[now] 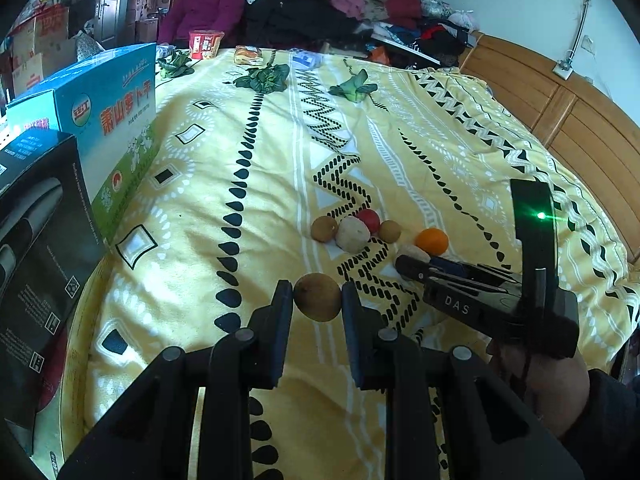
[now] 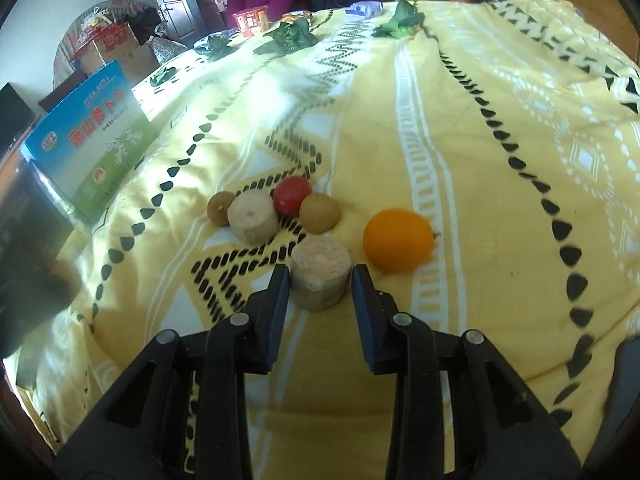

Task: Organize fruits
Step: 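Grasp a beige round fruit with the right tool while the left holds the brown fruit, then carry both held fruits over the steel bowl with both tools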

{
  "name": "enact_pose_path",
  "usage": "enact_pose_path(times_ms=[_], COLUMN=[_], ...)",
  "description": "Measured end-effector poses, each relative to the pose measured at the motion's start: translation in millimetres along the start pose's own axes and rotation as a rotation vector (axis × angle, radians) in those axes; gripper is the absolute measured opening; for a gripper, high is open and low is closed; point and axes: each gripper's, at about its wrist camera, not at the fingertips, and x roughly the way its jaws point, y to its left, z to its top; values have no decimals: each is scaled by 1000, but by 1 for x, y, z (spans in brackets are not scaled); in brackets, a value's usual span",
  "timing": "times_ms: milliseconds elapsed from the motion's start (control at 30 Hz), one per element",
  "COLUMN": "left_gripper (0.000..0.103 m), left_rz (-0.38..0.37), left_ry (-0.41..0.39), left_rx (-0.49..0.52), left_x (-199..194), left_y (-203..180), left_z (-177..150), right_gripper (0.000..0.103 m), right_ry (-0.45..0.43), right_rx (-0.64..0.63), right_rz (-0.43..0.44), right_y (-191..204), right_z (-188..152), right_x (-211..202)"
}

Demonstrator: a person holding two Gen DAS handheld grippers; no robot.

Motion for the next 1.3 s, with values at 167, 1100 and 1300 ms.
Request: enact_pose_path(times_ms=[167,1100,1300], left_gripper=[25,25,25], left_rz=[10,15,11], left_ry=[-9,-227,-245], left_rx=[6,15,1], left_x=[-6,-140,-153], left_y=[-1,-7,-2], left_z=[1,4,2], right_gripper=[33,33,33], right_ry=[21,-210,-210], right_rx=[7,-288,-307], right_rz=[8,-160,-164], right_y=[-2,112,124], right_z=[-1,-9,-10], right_x=[1,-160,-167])
